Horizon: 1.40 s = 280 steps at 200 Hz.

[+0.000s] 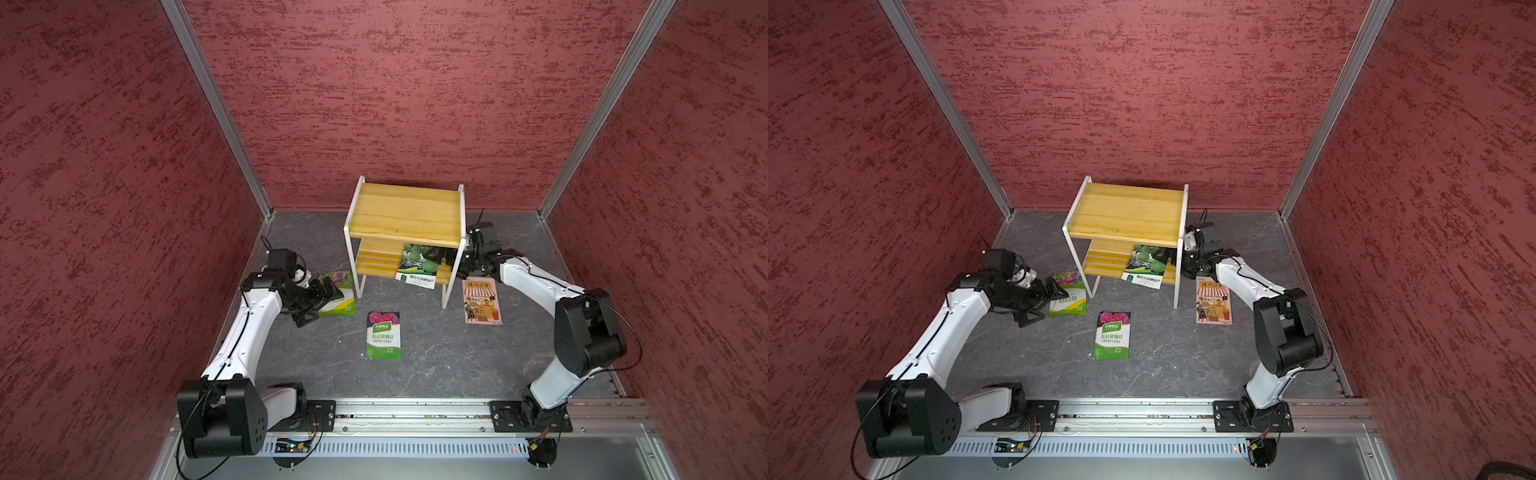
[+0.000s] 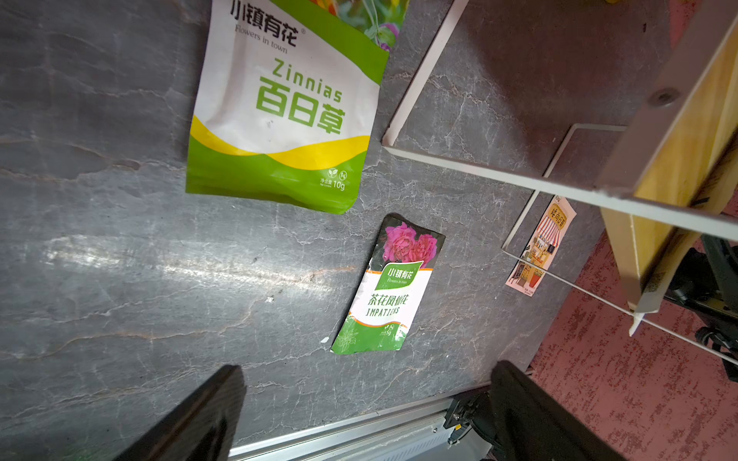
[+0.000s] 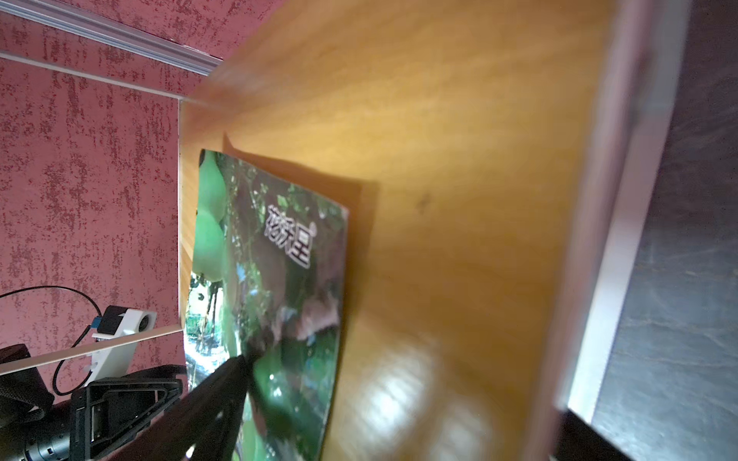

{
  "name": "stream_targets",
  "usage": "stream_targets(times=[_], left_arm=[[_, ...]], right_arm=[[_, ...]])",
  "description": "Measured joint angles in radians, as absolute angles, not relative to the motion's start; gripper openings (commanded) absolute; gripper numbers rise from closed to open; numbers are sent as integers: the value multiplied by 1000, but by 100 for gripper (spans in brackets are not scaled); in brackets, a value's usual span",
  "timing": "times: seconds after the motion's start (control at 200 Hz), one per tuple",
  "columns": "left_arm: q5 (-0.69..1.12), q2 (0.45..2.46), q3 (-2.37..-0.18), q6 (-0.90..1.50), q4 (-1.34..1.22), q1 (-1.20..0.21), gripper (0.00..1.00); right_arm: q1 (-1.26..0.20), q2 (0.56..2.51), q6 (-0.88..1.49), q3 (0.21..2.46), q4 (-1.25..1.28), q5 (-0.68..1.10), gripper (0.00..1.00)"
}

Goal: Take the seed bag off the shelf
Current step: Move the seed packet to the shelf, then adjust the shelf at the center of the board.

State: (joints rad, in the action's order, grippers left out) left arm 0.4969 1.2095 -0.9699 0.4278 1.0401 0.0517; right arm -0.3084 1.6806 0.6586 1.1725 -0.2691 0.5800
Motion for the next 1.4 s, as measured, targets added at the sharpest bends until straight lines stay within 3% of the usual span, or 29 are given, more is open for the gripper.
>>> stream_targets(times=[0.431,0.646,0.847,0.947,1.132,1.403], left_arm=[[508,1209,-970,414,1039,56,100],[517,1209,-969,412,1035,58,100],[522,1209,-956,414,1020,60,100],[523,1210,-947,414,1013,61,100],[524,1213,-933,422,994,61,100],[522,1220,-931,434,993,60,100]], right_arm=[[-232,1491,753,1129,-316,553,98],[-182,1139,844,945,-430,456,98],[-199,741,1044,689,-480,411,98],[-235,632,1127,600,-506,406,98],[-319,649,1190,587,-501,410,98],[-485,901,1205,652,-371,381,98]])
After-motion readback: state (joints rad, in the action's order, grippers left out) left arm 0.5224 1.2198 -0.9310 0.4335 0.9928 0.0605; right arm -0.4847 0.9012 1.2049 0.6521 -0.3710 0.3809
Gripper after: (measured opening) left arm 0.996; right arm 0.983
